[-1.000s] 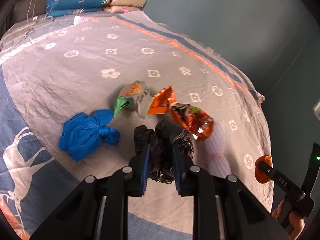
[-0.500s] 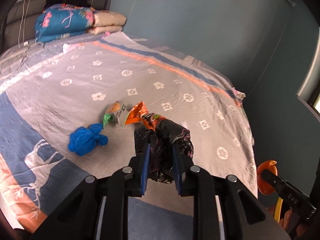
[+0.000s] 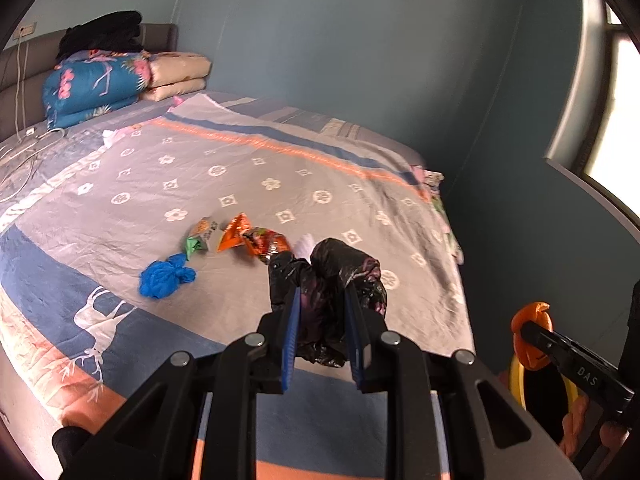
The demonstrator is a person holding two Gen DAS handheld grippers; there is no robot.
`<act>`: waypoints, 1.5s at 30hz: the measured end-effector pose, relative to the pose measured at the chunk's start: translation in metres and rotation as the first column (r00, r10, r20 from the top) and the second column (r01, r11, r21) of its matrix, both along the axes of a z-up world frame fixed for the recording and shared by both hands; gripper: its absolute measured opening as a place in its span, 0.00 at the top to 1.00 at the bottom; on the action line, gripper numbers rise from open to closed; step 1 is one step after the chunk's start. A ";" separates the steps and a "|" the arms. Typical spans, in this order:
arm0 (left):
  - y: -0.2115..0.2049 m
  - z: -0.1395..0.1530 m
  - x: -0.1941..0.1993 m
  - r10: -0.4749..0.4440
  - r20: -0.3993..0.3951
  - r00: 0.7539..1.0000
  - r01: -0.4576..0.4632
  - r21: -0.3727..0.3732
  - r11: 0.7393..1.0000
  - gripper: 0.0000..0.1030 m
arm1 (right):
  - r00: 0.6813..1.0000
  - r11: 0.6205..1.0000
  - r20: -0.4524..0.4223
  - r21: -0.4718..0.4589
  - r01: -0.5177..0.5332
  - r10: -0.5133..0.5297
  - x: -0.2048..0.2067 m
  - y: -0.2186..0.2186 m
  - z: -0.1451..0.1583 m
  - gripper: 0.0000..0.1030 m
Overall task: Collect trash
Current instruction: 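Carry the black bags with the left tool and orange peel with the right tool toward the bin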
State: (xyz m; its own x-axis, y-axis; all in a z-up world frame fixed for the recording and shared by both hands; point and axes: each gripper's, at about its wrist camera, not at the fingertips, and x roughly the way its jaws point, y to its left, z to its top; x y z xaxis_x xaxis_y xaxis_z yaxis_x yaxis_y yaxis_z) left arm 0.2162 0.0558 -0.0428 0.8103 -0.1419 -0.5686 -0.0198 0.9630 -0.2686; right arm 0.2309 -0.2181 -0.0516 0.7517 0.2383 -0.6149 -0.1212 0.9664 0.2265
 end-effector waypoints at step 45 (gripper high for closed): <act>-0.197 0.043 -0.048 -0.416 0.079 0.906 0.400 0.158 0.903 0.80 | 0.950 0.958 0.125 0.075 0.278 -0.285 -0.115 -0.168 0.025 0.69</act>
State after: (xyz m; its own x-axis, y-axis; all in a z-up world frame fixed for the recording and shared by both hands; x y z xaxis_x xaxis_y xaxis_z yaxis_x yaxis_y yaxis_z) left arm 0.1686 -0.1417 0.0000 0.7555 -0.4015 -0.5177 0.4043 0.9075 -0.1137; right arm 0.1163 -0.3860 -0.0263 0.8671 0.0361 -0.4969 0.1214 0.9520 0.2811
